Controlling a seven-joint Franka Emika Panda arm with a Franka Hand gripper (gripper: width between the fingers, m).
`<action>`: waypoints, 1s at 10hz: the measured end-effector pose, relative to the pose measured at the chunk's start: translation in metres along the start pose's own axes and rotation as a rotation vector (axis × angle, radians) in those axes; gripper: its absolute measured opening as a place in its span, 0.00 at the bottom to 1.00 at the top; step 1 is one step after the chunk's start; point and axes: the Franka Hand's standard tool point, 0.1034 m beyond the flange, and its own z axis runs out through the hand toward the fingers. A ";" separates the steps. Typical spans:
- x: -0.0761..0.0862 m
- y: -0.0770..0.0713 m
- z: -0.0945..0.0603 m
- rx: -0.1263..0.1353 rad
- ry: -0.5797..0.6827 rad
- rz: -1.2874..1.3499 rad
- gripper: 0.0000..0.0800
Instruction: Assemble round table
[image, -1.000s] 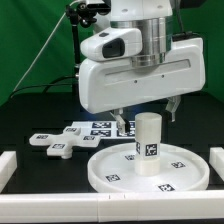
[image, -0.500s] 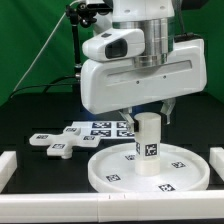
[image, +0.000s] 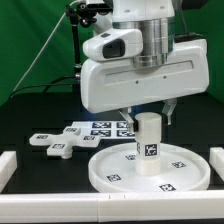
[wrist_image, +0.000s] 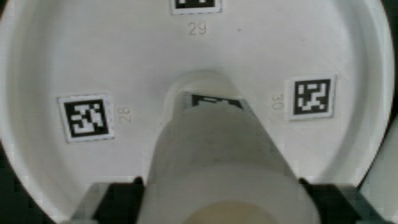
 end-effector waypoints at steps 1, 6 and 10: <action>0.001 -0.002 0.000 0.000 0.002 0.081 0.51; 0.000 -0.009 0.001 0.039 0.043 0.638 0.51; 0.000 -0.010 0.002 0.080 0.055 0.987 0.51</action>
Offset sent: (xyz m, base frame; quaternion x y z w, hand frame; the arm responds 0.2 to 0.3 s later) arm -0.0042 -0.0078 -0.0007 0.0139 0.0124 0.2242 0.9744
